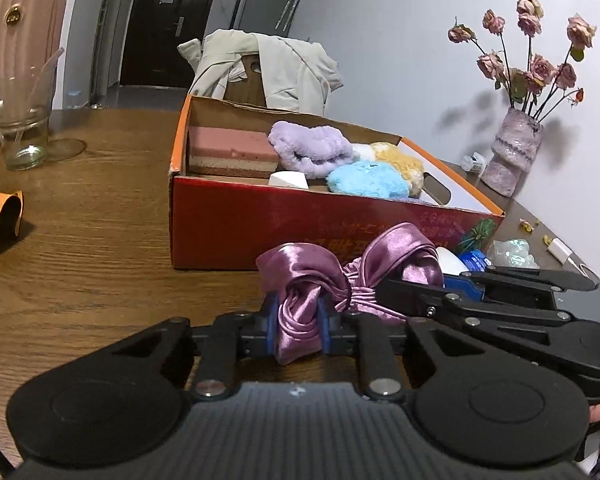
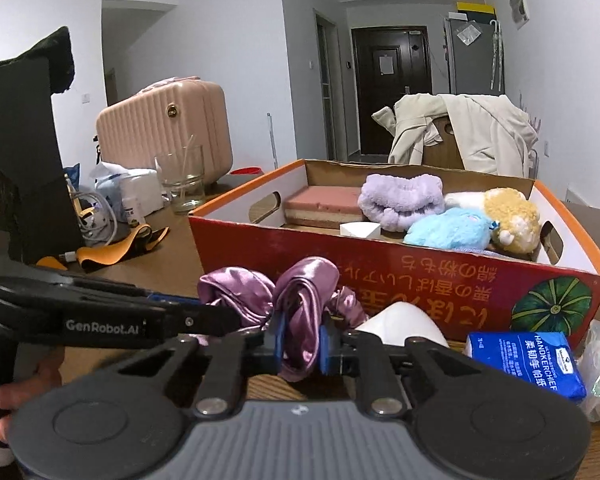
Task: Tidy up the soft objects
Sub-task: 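Lift the pink satin bow with both grippers and carry it over the box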
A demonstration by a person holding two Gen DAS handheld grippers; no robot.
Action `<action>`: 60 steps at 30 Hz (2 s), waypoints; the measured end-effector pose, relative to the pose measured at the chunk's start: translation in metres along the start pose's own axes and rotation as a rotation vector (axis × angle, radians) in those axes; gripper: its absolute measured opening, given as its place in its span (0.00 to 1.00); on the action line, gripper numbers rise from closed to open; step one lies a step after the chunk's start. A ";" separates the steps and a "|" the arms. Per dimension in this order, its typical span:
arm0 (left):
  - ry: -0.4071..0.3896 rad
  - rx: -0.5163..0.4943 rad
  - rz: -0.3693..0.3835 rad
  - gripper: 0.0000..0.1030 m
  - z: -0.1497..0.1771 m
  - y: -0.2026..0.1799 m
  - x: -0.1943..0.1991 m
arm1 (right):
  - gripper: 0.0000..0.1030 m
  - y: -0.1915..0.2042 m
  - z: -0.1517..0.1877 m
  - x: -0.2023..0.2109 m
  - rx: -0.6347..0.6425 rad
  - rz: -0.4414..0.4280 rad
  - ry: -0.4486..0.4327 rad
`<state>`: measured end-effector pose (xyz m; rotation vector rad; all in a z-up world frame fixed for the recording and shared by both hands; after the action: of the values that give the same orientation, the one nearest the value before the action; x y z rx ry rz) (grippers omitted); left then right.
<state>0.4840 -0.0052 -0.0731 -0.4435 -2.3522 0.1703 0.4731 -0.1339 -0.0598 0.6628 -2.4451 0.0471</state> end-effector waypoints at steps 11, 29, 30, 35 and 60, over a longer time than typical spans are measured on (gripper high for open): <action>-0.017 0.010 0.035 0.17 0.001 -0.008 0.019 | 0.14 0.000 -0.005 0.020 -0.054 -0.025 -0.027; 0.015 0.043 0.079 0.16 0.124 -0.062 0.131 | 0.33 0.065 0.098 0.162 -0.115 -0.095 0.061; 0.000 0.032 0.056 0.16 0.124 -0.061 0.133 | 0.35 0.062 0.099 0.161 -0.132 -0.097 0.046; -0.009 0.078 0.050 0.16 0.129 -0.049 0.131 | 0.45 0.051 0.104 0.141 -0.209 -0.094 0.025; -0.040 0.116 0.011 0.14 0.059 -0.023 0.103 | 0.17 0.013 0.032 0.050 -0.041 -0.523 0.158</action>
<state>0.3672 0.0108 -0.0444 -0.4002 -2.3646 0.3225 0.4152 -0.1505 -0.0566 1.2083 -2.0506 -0.1520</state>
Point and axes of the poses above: each gripper's, at about its wrist camera, not at the fingertips, and x roughly against the way its jaws point, y to its left, z to its underside, the point moved 8 cm from there along -x, roughly the way its jaws point, and after that the axes turned 6 degrees about y, right-handed, at the moved point
